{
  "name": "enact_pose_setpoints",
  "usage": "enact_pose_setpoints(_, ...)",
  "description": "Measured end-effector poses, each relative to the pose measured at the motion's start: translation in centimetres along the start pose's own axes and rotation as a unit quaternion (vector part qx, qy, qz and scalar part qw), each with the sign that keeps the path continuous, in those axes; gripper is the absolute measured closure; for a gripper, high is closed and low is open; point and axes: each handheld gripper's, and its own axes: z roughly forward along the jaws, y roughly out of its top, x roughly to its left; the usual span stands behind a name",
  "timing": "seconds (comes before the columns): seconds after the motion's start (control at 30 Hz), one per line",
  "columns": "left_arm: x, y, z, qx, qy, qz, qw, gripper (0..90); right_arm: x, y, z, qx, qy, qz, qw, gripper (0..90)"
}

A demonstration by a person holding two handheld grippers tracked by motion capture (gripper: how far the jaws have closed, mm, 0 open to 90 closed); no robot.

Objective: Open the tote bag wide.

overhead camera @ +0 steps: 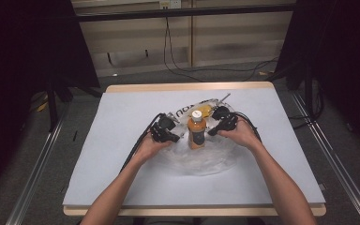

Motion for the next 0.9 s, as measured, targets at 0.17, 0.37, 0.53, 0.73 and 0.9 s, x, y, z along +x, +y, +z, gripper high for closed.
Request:
enact_pose_setpoints(0.17,0.8,-0.9,-0.7,-0.002,0.007,-0.01,0.9999,90.0,-0.8,-2.2,-1.1,-0.003,0.001,0.01,0.9999,90.0)
enact_pose_setpoints(0.37,0.5,-1.3,-0.9,-0.002,0.009,-0.005,0.9999,90.0,-1.0,-3.9,-1.9,-0.014,0.001,0.016,0.9998,90.0)
enact_pose_setpoints(0.53,-0.4,-1.5,-1.0,0.0,0.013,0.011,0.9999,90.0,-0.1,-3.4,-1.6,-0.008,-0.003,0.003,1.0,90.0)
enact_pose_setpoints(0.73,-0.7,-2.3,-1.2,-0.027,0.0,-0.005,0.9996,90.0,0.4,-4.3,-1.9,-0.019,0.002,0.011,0.9998,90.0)
enact_pose_setpoints(0.9,-0.7,-2.0,-2.1,-0.068,0.004,0.001,0.9977,90.0,0.6,-4.0,-2.7,-0.069,0.003,0.017,0.9975,90.0)
